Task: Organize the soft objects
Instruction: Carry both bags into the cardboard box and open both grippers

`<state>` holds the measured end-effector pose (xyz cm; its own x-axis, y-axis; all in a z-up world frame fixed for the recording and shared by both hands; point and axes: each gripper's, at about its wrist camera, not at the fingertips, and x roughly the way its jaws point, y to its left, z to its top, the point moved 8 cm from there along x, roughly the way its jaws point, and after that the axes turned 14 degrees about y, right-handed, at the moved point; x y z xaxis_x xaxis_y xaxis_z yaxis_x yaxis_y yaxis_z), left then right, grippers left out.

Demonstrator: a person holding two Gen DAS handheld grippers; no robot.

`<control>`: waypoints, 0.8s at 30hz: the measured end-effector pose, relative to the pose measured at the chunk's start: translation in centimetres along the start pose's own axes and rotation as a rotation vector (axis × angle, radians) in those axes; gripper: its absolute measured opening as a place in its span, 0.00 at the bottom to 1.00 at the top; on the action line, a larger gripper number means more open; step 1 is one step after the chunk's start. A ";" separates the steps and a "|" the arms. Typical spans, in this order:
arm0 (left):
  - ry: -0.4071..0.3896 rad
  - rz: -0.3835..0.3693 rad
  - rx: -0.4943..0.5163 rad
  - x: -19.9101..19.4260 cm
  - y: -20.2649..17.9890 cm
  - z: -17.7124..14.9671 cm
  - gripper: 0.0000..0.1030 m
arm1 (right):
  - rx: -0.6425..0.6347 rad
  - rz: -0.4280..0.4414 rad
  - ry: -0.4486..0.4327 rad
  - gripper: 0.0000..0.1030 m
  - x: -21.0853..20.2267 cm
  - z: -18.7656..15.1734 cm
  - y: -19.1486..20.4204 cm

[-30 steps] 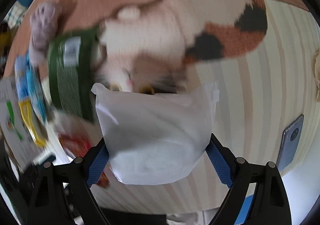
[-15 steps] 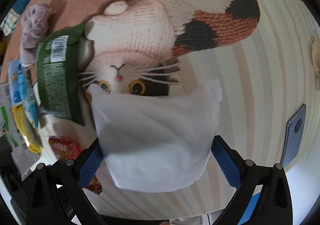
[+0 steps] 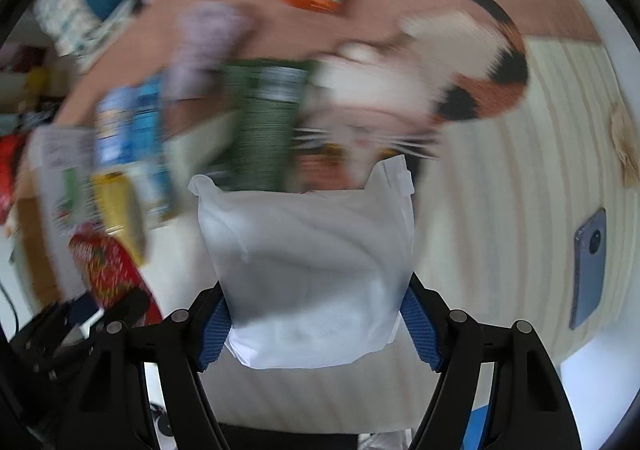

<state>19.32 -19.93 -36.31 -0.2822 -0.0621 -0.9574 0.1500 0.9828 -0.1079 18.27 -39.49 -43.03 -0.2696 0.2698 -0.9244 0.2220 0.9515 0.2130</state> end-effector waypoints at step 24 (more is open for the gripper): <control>0.081 -0.163 -0.212 -0.6 32.7 6.5 0.42 | -0.346 -0.065 0.014 0.75 3.6 6.9 41.7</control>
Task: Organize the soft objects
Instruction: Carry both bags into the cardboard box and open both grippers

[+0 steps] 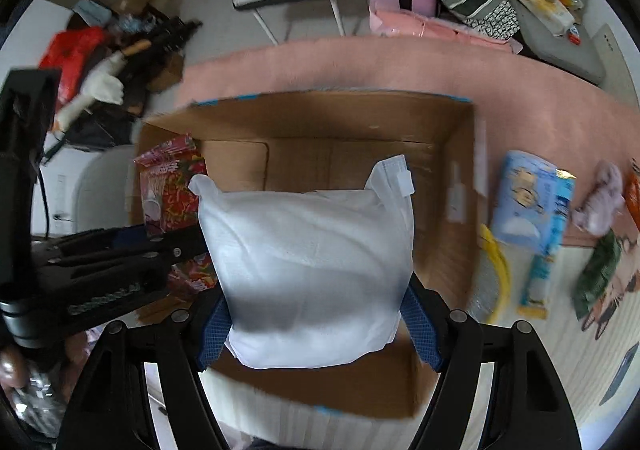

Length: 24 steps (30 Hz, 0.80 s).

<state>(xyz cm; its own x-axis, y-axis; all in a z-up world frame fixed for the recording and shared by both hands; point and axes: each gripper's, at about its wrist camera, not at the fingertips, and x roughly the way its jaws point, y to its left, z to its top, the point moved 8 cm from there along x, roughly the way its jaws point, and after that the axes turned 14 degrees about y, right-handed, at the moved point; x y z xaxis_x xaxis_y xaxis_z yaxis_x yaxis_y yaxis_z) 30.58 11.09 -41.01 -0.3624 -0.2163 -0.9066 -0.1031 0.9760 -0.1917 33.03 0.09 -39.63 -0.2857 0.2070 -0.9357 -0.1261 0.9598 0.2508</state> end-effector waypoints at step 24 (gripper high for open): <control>0.077 0.046 -0.011 1.4 2.3 2.0 0.86 | 0.059 -0.124 0.038 1.00 4.4 4.6 -1.6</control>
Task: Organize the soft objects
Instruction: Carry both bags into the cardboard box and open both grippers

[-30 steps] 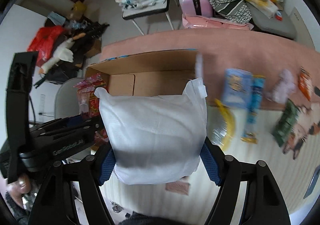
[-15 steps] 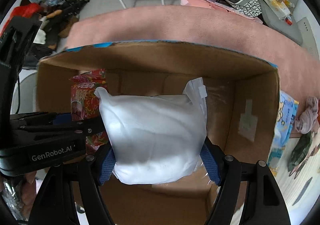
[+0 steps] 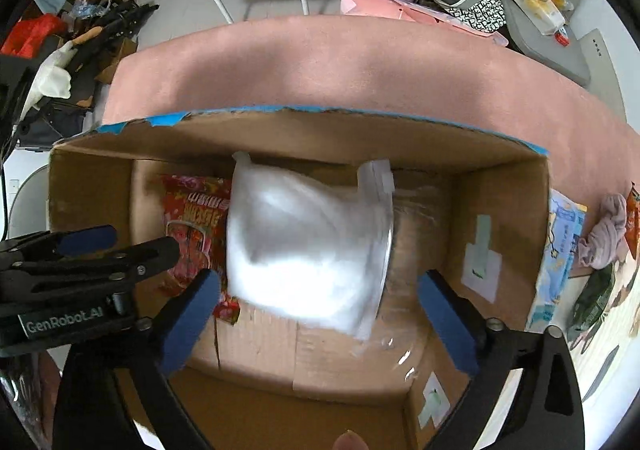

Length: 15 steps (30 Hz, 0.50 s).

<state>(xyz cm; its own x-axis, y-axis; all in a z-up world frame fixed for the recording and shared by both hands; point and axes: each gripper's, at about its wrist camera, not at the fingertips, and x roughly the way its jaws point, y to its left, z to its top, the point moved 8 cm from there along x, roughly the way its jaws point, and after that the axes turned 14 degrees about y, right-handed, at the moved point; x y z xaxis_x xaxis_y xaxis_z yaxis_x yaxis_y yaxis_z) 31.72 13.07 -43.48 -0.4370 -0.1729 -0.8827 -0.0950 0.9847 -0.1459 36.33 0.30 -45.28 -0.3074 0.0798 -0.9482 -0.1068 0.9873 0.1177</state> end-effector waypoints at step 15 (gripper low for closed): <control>-0.286 0.031 0.001 -6.4 1.3 -9.2 0.98 | -0.011 0.039 -0.135 1.00 -5.1 -10.6 1.5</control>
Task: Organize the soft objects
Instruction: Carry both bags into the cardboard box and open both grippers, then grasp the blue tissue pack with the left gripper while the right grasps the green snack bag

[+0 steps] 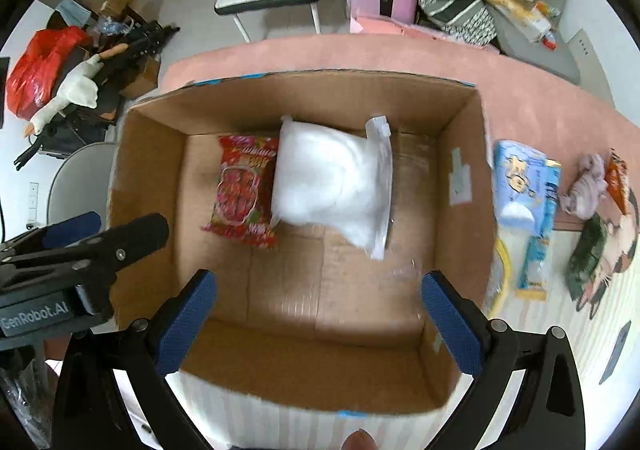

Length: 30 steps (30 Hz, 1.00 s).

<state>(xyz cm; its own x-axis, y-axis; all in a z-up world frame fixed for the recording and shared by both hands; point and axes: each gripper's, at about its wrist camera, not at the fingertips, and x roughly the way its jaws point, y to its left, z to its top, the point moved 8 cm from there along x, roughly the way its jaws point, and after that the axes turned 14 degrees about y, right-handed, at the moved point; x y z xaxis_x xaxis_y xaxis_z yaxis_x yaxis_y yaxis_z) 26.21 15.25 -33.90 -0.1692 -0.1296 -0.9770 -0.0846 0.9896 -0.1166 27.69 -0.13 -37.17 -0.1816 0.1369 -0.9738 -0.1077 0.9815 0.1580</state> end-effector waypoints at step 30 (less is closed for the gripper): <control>-0.161 0.096 0.222 -5.9 -19.7 -3.0 0.99 | 0.303 0.149 -0.180 1.00 -9.6 -10.1 -20.7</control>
<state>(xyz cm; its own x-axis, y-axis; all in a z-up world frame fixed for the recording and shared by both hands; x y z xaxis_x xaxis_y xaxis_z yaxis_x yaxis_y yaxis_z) 25.96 -3.65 -25.33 -0.0068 -0.0406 -0.9992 0.1447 0.9886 -0.0411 21.74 -23.11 -29.48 0.0038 0.2761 -0.9611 0.2053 0.9405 0.2709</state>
